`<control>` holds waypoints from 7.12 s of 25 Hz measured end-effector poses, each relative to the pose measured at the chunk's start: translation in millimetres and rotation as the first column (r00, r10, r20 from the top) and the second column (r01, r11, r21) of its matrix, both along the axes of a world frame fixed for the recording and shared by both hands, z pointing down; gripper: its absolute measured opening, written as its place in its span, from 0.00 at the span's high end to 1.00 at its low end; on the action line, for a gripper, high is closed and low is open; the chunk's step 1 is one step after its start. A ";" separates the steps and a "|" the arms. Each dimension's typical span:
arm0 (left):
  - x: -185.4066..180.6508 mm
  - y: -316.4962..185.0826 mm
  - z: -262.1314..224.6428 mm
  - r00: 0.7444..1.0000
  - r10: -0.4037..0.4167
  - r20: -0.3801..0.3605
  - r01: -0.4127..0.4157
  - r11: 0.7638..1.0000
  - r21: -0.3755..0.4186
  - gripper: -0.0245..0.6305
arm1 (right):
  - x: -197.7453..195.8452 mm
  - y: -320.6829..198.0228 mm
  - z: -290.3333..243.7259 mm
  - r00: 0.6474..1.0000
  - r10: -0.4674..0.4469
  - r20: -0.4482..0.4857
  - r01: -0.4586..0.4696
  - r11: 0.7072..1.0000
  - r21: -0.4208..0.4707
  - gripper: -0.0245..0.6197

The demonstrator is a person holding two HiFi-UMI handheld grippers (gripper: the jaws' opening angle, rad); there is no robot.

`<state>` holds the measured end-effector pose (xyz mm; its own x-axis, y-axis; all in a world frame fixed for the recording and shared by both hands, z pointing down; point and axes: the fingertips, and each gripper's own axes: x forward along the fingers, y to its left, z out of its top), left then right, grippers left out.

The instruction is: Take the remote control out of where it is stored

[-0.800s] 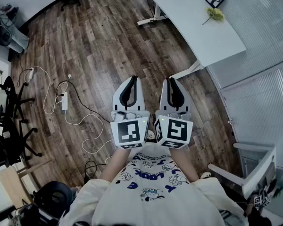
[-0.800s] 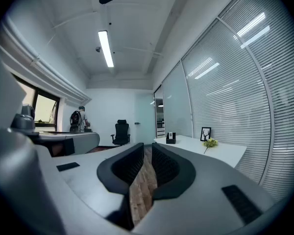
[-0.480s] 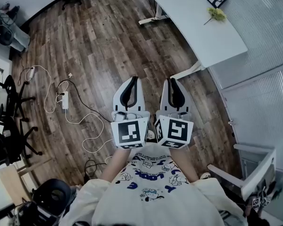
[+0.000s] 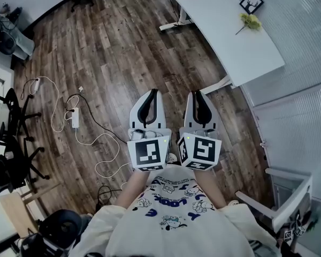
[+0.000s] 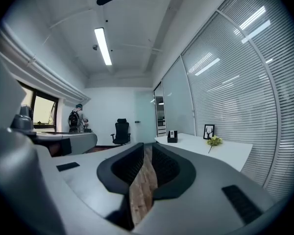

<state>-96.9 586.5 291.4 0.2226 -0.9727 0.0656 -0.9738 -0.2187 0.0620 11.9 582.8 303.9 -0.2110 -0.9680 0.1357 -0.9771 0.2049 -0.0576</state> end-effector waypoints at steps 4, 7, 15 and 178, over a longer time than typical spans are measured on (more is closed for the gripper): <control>-14.1 -36.2 -1.4 1.000 0.008 0.001 -0.008 1.000 0.001 0.93 | -12.2 -36.5 -0.7 1.000 0.014 0.003 -0.014 1.000 0.001 0.86; -26.6 -67.2 -3.4 1.000 0.012 -0.001 -0.012 1.000 0.010 0.93 | -22.9 -67.6 -2.0 1.000 0.026 0.002 -0.026 1.000 0.005 0.86; -59.0 -135.7 -2.2 0.999 0.050 -0.003 -0.050 0.999 0.014 0.93 | -51.4 -133.6 -0.4 0.998 0.068 0.010 -0.068 0.998 0.006 0.86; 236.4 -1050.8 205.2 0.592 0.806 -0.008 -0.732 0.534 -0.423 0.72 | 176.4 -993.4 174.6 0.891 0.449 -0.064 -0.438 0.814 -0.382 0.86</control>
<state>139.5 -464.3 496.6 0.8217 -0.3236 0.4691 -0.4377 -0.8855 0.1559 188.2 -410.6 478.5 0.2196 -0.8327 0.5083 -0.9535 -0.2934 -0.0687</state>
